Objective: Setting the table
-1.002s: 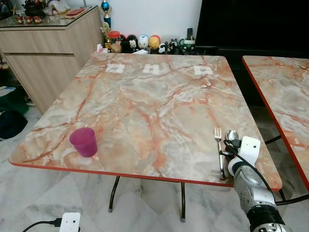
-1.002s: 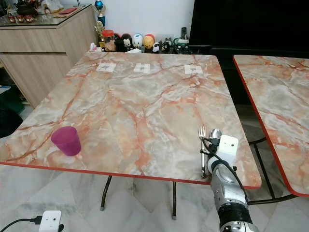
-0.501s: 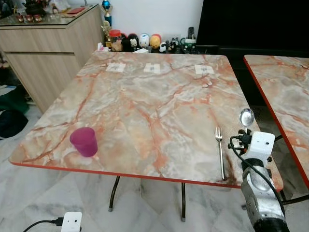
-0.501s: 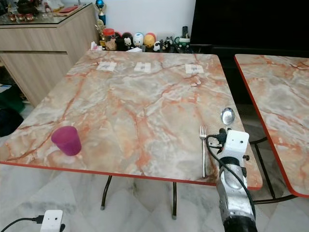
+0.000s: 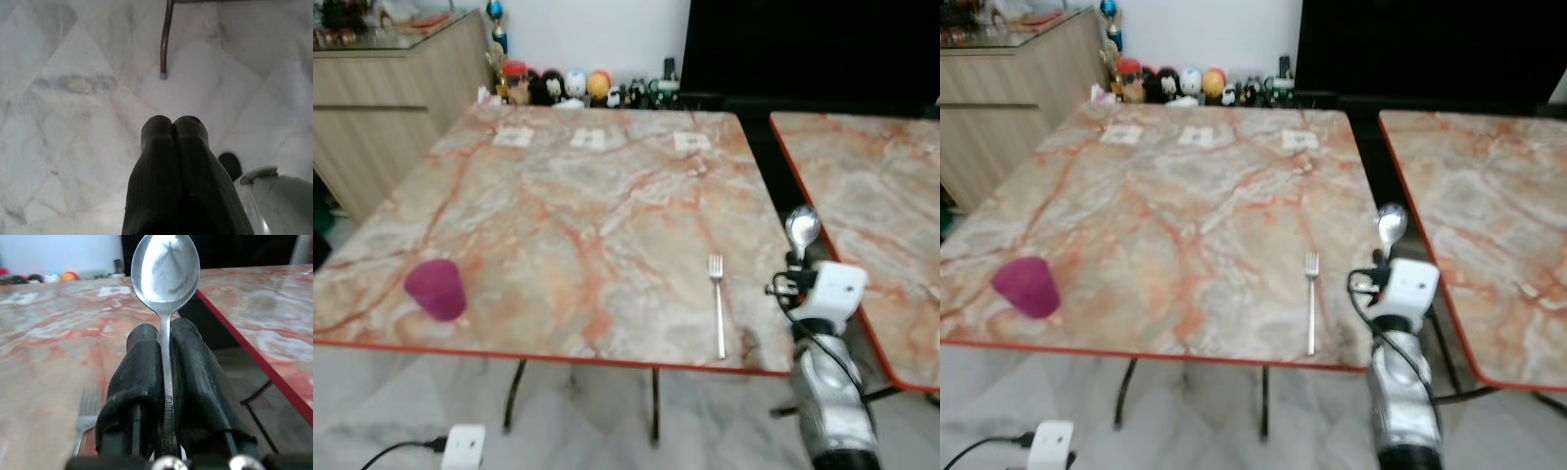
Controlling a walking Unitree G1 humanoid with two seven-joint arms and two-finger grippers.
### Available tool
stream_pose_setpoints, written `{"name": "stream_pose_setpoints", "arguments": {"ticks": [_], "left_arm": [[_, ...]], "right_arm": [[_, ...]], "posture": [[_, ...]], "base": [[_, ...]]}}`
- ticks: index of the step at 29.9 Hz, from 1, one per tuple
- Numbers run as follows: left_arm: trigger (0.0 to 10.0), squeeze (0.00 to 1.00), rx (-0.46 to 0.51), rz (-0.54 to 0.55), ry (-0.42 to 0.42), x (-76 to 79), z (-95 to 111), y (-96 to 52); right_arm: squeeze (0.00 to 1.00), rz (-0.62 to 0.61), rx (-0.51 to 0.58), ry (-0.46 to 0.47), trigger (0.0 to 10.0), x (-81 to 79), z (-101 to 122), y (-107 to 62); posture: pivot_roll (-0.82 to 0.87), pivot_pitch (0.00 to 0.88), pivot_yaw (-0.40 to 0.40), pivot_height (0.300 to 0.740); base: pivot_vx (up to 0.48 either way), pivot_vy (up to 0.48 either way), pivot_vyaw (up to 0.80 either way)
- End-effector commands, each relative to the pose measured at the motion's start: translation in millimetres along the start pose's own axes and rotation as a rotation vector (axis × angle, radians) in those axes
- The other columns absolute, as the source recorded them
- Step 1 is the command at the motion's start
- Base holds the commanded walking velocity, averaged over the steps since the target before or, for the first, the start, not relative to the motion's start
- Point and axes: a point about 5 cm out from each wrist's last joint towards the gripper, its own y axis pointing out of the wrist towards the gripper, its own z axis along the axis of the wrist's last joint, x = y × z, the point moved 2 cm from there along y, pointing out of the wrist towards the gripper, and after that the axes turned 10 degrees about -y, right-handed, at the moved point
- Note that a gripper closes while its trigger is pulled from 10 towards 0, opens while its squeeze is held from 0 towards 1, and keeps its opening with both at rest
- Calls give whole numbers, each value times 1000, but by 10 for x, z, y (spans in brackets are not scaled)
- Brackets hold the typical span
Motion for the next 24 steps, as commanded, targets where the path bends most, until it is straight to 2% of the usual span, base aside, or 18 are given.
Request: {"name": "stream_pose_setpoints", "arguments": {"ticks": [1, 17, 24], "left_arm": [[10000, 0, -15, -9, 10, 57, -29, -3], [10000, 0, -24, -10, 9, 51, -49, -8], [10000, 0, -26, -13, 10, 55, -50, -8]], "right_arm": [[0, -43, 10, -3, 10000, 129, 27, -16], [0, -73, 14, 19, 10000, 139, 67, 21], [0, -79, 15, 23, 10000, 135, 74, 36]], "posture": [[-5, 0, 1, 740], [-10, 0, 5, 740], [-11, 0, 4, 740]], "base": [[0, -405, 0], [0, -399, 0], [241, -396, 0]]}}
